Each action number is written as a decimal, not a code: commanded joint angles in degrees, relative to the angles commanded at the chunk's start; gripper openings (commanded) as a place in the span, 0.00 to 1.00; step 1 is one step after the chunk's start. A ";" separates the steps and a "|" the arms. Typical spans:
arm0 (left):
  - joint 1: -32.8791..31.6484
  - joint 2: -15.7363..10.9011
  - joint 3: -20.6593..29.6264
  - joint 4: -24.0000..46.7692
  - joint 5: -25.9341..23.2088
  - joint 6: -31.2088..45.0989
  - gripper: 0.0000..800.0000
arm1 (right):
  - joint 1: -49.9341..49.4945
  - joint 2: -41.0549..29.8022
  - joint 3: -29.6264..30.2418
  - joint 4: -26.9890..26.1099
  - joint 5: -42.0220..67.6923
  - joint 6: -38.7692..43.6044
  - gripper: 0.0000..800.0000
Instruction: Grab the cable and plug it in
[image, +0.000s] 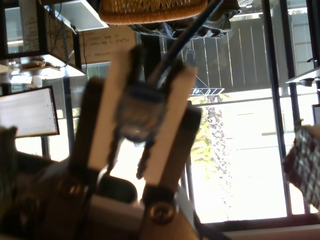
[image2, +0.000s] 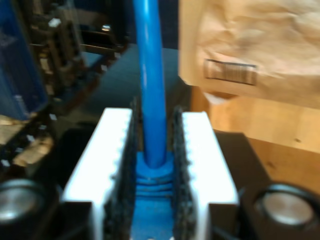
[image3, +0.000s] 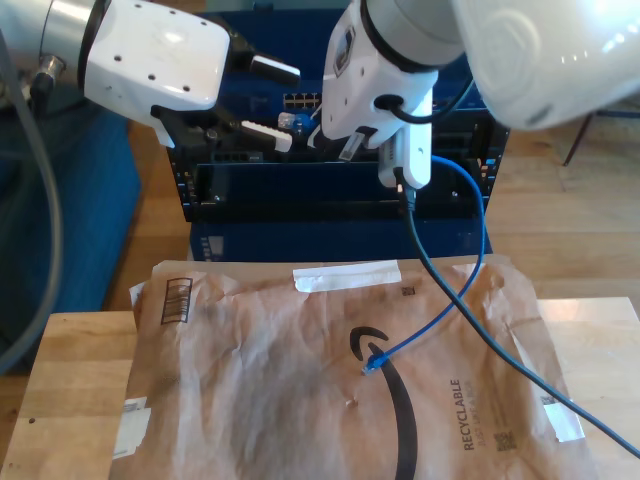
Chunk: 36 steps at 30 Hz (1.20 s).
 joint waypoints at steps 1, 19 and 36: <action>0.00 -0.35 0.00 0.62 0.00 0.18 0.92 | -0.18 0.00 -0.26 0.88 0.62 -0.44 0.00; 0.18 -4.40 2.55 1.41 -0.09 1.76 0.83 | -10.55 1.49 -5.63 16.26 14.24 -8.97 0.00; 0.09 -5.01 3.08 1.23 1.14 1.05 0.58 | -10.29 1.67 -5.63 18.11 14.77 -9.23 0.00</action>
